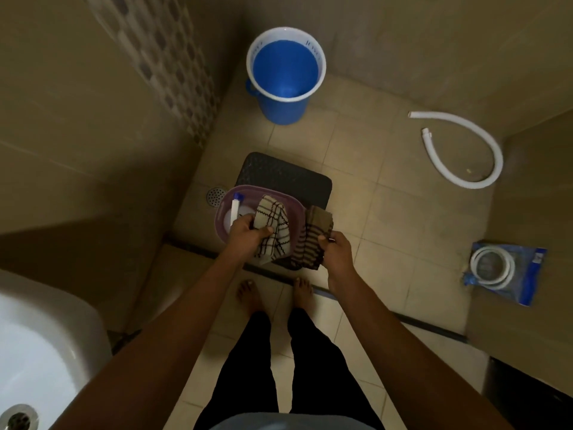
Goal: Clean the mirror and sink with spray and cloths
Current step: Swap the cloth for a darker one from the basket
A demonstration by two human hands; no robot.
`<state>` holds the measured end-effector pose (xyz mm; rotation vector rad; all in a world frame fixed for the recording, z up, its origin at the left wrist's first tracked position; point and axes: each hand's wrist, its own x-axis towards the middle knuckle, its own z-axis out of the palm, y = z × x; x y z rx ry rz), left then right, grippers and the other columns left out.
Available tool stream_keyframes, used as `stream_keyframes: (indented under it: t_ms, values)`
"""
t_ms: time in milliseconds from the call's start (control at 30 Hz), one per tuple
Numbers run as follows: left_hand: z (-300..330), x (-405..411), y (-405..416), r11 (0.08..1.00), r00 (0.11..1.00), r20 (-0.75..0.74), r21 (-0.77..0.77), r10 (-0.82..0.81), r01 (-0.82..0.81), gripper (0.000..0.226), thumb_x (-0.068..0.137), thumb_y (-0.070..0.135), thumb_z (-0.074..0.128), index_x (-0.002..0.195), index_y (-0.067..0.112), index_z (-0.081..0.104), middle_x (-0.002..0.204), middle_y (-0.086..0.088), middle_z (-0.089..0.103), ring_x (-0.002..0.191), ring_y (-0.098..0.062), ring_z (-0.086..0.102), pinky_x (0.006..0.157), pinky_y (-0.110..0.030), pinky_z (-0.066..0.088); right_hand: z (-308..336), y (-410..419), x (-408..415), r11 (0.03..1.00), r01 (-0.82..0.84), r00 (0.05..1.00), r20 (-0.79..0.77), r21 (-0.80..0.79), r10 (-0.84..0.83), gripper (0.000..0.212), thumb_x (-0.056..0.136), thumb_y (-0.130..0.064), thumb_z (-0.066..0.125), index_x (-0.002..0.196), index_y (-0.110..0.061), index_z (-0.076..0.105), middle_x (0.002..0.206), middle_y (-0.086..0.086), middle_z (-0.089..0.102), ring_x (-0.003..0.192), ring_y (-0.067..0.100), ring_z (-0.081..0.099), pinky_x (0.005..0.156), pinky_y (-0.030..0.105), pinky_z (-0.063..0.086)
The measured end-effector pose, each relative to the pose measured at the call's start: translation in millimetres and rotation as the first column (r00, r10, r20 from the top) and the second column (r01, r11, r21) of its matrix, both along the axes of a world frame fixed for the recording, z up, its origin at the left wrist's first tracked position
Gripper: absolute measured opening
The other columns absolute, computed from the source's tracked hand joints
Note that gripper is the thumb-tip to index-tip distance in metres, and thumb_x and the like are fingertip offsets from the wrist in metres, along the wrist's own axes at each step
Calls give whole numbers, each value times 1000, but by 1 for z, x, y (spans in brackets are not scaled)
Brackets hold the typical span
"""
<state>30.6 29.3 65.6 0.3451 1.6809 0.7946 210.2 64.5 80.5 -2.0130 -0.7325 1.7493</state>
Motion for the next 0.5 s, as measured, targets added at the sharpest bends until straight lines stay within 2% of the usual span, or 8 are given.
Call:
stream_keyframes:
  t_ms: [100, 200, 300, 433, 500]
  values:
    - [-23, 7, 15, 999, 1000, -7, -30, -19, 19, 30, 91, 7, 60, 121, 8, 58, 108, -3, 65, 98, -18, 63, 77, -28, 53, -1, 1, 5, 1000, 24, 1000, -20, -12, -24, 13, 103, -3, 45, 102, -9, 56, 89, 1, 62, 77, 11, 60, 59, 22, 51]
    - [-49, 8, 24, 995, 997, -21, -78, -68, 66, 34, 90, 8, 60, 124, 9, 57, 116, -6, 65, 109, -24, 62, 91, -40, 53, -3, 2, 6, 996, 81, 994, -70, -41, -84, 14, 103, -1, 43, 108, -5, 56, 88, 3, 64, 77, 15, 63, 48, 17, 52]
    - [-72, 9, 32, 982, 988, -37, -124, -152, 146, 36, 90, 10, 60, 126, 10, 55, 122, -7, 63, 113, -23, 59, 98, -43, 49, -5, 3, 4, 993, 98, 988, -110, -60, -104, 16, 103, 1, 42, 110, -3, 55, 91, 5, 64, 78, 14, 63, 49, 15, 52]
    - [-92, 10, 44, 966, 980, 2, -167, -198, 196, 36, 92, 9, 57, 128, 9, 52, 119, -3, 59, 108, -19, 56, 91, -34, 47, -11, 7, 1, 987, 129, 980, -140, -96, -141, 19, 103, 2, 41, 115, -1, 56, 93, 7, 64, 76, 12, 63, 49, 15, 52]
    - [-104, 11, 47, 958, 976, 23, -185, -217, 218, 36, 92, 9, 57, 127, 8, 52, 118, -4, 59, 106, -19, 55, 91, -35, 48, -15, 9, 0, 985, 133, 979, -144, -106, -147, 22, 103, 2, 41, 119, 2, 56, 93, 7, 64, 74, 11, 64, 48, 15, 52]
